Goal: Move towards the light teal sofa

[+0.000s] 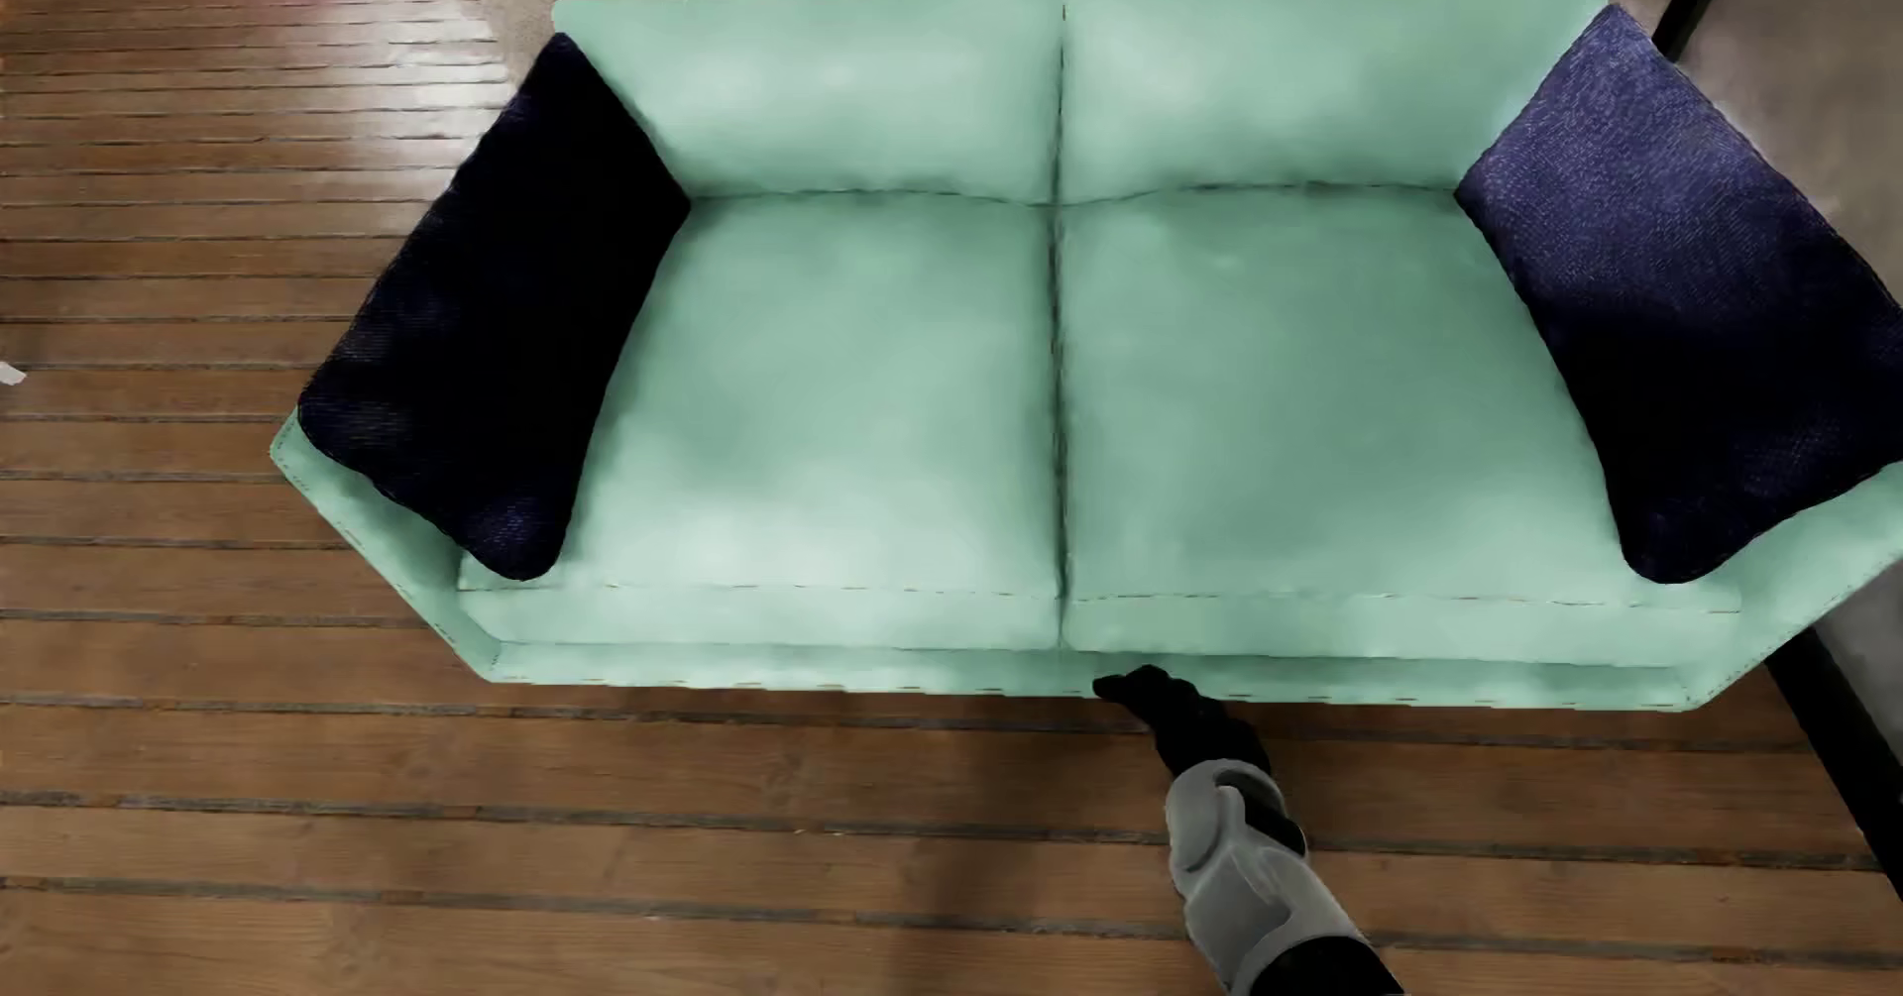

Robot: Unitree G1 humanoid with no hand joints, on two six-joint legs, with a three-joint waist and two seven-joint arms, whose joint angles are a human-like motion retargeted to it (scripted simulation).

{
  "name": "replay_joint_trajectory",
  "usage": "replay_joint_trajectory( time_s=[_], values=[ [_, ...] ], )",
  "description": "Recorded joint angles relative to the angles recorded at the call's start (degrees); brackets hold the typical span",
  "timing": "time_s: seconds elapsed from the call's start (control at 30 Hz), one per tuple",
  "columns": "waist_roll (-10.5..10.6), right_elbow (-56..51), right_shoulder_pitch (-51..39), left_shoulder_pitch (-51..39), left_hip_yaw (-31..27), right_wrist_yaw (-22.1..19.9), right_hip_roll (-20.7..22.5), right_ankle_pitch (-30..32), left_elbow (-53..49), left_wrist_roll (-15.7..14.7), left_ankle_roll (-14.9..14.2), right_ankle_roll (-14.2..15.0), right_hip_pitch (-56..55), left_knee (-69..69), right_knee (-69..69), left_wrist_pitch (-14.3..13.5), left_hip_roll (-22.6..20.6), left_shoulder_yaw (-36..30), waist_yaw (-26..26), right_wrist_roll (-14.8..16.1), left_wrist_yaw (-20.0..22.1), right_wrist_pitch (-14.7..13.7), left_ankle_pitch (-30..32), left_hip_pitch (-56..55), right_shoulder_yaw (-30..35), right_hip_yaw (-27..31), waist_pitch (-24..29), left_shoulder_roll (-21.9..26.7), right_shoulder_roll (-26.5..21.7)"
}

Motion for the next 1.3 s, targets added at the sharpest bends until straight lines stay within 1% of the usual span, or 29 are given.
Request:
replay_joint_trajectory(
  time_s=[0.07,0.1,0.13,0.2,0.23,0.27,0.3,0.33,0.37,0.43,0.47,0.53,0.63,0.67,0.7,0.73,0.8,0.87,0.93,1.0,1.13,1.27,1.3],
  values=[
    [-0.4,-0.4,3.8,-3.0,0.3,-1.0,-1.3,-0.3,-2.2,1.1,-1.1,0.5,0.6,-2.5,-0.7,-0.6,-1.3,-1.1,-0.2,1.9,0.1,0.2,0.9,1.0,-2.8,-0.6,-0.5,0.8,1.2],
    [-0.7,0.7,5.8,-4.4,0.2,-0.8,-2.1,-0.4,-4.1,1.2,-2.0,0.7,1.2,-3.7,-1.3,-1.3,-2.0,-1.5,-0.5,2.9,0.9,0.9,1.3,1.5,-3.7,-1.2,-0.7,1.1,1.9],
    [-1.1,2.6,7.8,-5.8,-0.2,-0.3,-2.9,-0.5,-6.1,0.8,-2.3,1.0,1.9,-5.0,-1.9,-2.3,-2.9,-1.6,-0.8,3.4,2.1,1.5,1.7,2.1,-3.6,-2.0,-1.0,1.1,2.4],
    [-1.8,8.4,12.2,-8.6,-1.8,3.5,-4.4,-0.8,-9.2,-1.0,-1.6,1.5,3.4,-7.5,-2.9,-4.5,-4.9,-1.7,-1.1,3.9,6.0,4.7,2.5,3.3,-2.5,-3.8,-1.5,-0.2,3.2],
    [-2.1,12.2,14.1,-9.4,-2.5,5.5,-5.0,-0.9,-10.6,-1.8,-1.3,1.7,4.1,-8.6,-3.3,-5.5,-5.7,-2.2,-1.2,4.0,6.6,6.4,2.9,4.0,-1.8,-4.6,-1.7,-0.5,3.8],
    [-2.4,15.6,16.2,-10.2,-3.1,7.8,-5.5,-1.0,-11.5,-2.1,-1.2,1.9,4.8,-9.4,-3.6,-6.4,-6.3,-2.8,-1.2,4.0,6.6,8.6,3.1,4.5,-0.7,-5.3,-1.8,-0.6,4.7],
    [-2.8,18.5,18.1,-10.8,-3.5,9.9,-5.9,-1.2,-12.4,-2.3,-1.1,2.1,5.2,-9.7,-3.7,-7.2,-6.8,-3.6,-1.2,3.7,6.4,10.3,3.1,4.9,0.4,-5.9,-1.8,-0.8,5.4],
    [-3.1,20.4,20.2,-11.0,-3.9,12.1,-6.3,-1.4,-13.1,-2.3,-1.1,2.3,5.6,-9.9,-3.8,-8.0,-7.2,-4.6,-1.3,4.8,5.9,11.8,3.1,5.0,0.0,-6.3,-1.9,-0.9,6.3],
    [-3.4,20.5,22.4,-11.1,-4.3,12.6,-6.6,-1.6,-13.4,-2.4,-1.1,2.4,5.9,-9.9,-3.7,-8.2,-7.5,-5.4,-1.4,5.4,5.7,12.0,3.0,5.1,-0.4,-6.8,-1.8,-1.1,6.8],
    [-4.0,18.6,26.8,-10.6,-4.5,13.8,-7.0,-1.9,-12.6,-2.9,-1.0,2.7,6.4,-9.6,-3.6,-7.7,-7.8,-6.2,-1.8,3.5,5.3,9.5,2.6,5.4,1.9,-7.1,-1.7,-1.3,6.4],
    [-4.3,17.2,28.5,-10.0,-4.4,13.2,-7.1,-2.1,-11.7,-2.9,-1.0,2.8,6.5,-9.5,-3.4,-6.9,-7.9,-6.4,-2.1,3.4,5.3,8.6,2.4,5.5,1.6,-6.9,-1.6,-1.4,6.1],
    [-4.7,15.1,29.9,-8.9,-3.5,11.7,-7.1,-2.3,-7.9,-2.9,-0.9,2.9,6.4,-9.1,-3.1,-4.5,-7.7,-5.1,-2.6,4.5,5.0,8.3,1.8,6.0,-0.6,-6.1,-1.3,-1.8,5.9],
    [-5.0,14.0,26.3,-7.9,-1.1,10.9,-6.3,-2.2,-0.5,-3.6,-0.7,3.0,5.9,-8.3,-2.8,1.1,-6.7,-0.1,-2.7,2.8,4.4,9.4,0.8,6.7,-0.3,-3.6,-1.0,-2.7,4.9],
    [-5.1,13.6,24.5,-7.6,-0.2,10.9,-5.8,-2.2,1.8,-3.4,-0.6,3.1,5.6,-8.0,-2.7,2.5,-6.3,0.9,-2.7,2.4,4.3,9.0,0.5,6.8,-0.4,-2.6,-0.9,-3.1,4.2],
    [-5.1,13.3,22.2,-7.0,0.7,10.6,-5.4,-2.1,3.1,-3.4,-0.6,3.1,5.4,-7.6,-2.7,3.3,-5.8,1.9,-2.5,1.9,3.7,8.6,0.2,6.9,-0.2,-1.7,-0.8,-3.1,3.7],
    [-5.1,12.8,20.0,-6.4,1.5,10.0,-5.0,-2.0,3.6,-3.4,-0.6,3.1,5.1,-7.3,-2.6,3.3,-5.4,2.7,-2.4,1.5,3.1,8.0,-0.1,7.0,-0.1,-0.9,-0.7,-3.2,3.3],
    [-5.0,10.7,16.3,-5.3,2.6,7.8,-4.4,-1.9,2.9,-2.6,-0.6,3.1,4.5,-6.9,-2.5,1.7,-4.7,3.1,-1.9,0.6,2.5,6.5,-0.4,6.9,0.2,0.2,-0.6,-3.3,2.6],
    [-5.0,8.1,13.7,-5.1,2.9,5.5,-4.1,-1.7,1.0,-2.4,-0.6,3.1,4.1,-6.7,-2.5,0.4,-4.4,3.8,-1.4,0.5,3.0,5.0,-0.4,6.6,0.0,0.6,-0.4,-3.5,2.3],
    [-5.0,5.8,12.1,-5.6,2.6,4.4,-4.1,-1.6,-1.1,-1.9,-0.5,3.0,3.8,-6.5,-2.5,-1.0,-4.4,3.9,-1.1,0.9,3.4,3.9,-0.2,5.9,0.0,0.3,-0.3,-3.3,2.2],
    [-5.1,4.8,11.0,-6.5,1.6,4.3,-4.4,-1.5,-3.5,-1.4,-0.5,2.9,3.6,-6.6,-2.6,-2.0,-4.7,3.5,-0.9,0.6,3.8,3.3,0.1,5.1,1.1,-0.6,-0.2,-2.9,1.9],
    [-5.4,6.4,10.7,-8.2,-1.9,5.1,-5.5,-1.6,-8.9,-1.2,-0.7,2.8,3.5,-6.1,-2.7,-5.0,-5.8,2.3,-0.6,0.4,4.9,3.6,0.9,2.7,3.9,-4.0,0.3,-1.8,2.1],
    [-5.6,9.9,13.6,-9.9,-8.0,7.6,-7.5,-2.2,-12.6,-2.0,-1.5,2.7,3.4,-5.4,-2.5,-5.7,-8.2,-0.4,-0.3,0.2,6.4,4.4,2.1,-1.0,8.5,-10.3,0.7,-1.5,2.3],
    [-5.7,11.1,14.6,-9.6,-10.2,8.3,-8.3,-2.5,-13.0,-2.3,-1.9,2.7,3.6,-5.4,-2.5,-6.4,-9.1,-0.8,-0.3,0.3,6.1,4.5,2.4,-2.1,9.9,-12.7,0.8,-1.0,2.3]
  ],
)
